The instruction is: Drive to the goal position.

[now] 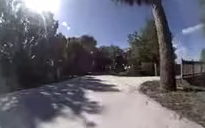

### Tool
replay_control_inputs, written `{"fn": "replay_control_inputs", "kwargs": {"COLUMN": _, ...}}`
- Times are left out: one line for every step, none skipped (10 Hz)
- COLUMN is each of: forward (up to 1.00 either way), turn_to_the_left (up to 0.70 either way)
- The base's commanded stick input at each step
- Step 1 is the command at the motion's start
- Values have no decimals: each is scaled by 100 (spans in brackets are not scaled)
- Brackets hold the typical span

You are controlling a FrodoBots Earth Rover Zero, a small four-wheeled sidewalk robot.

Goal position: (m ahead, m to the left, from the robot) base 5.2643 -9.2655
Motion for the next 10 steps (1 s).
{"fn": "replay_control_inputs", "kwargs": {"forward": 85, "turn_to_the_left": 0}}
{"fn": "replay_control_inputs", "kwargs": {"forward": 85, "turn_to_the_left": 0}}
{"fn": "replay_control_inputs", "kwargs": {"forward": 85, "turn_to_the_left": 0}}
{"fn": "replay_control_inputs", "kwargs": {"forward": 85, "turn_to_the_left": 0}}
{"fn": "replay_control_inputs", "kwargs": {"forward": 85, "turn_to_the_left": 0}}
{"fn": "replay_control_inputs", "kwargs": {"forward": 85, "turn_to_the_left": 0}}
{"fn": "replay_control_inputs", "kwargs": {"forward": 85, "turn_to_the_left": 0}}
{"fn": "replay_control_inputs", "kwargs": {"forward": 85, "turn_to_the_left": 0}}
{"fn": "replay_control_inputs", "kwargs": {"forward": 85, "turn_to_the_left": 0}}
{"fn": "replay_control_inputs", "kwargs": {"forward": 85, "turn_to_the_left": 0}}
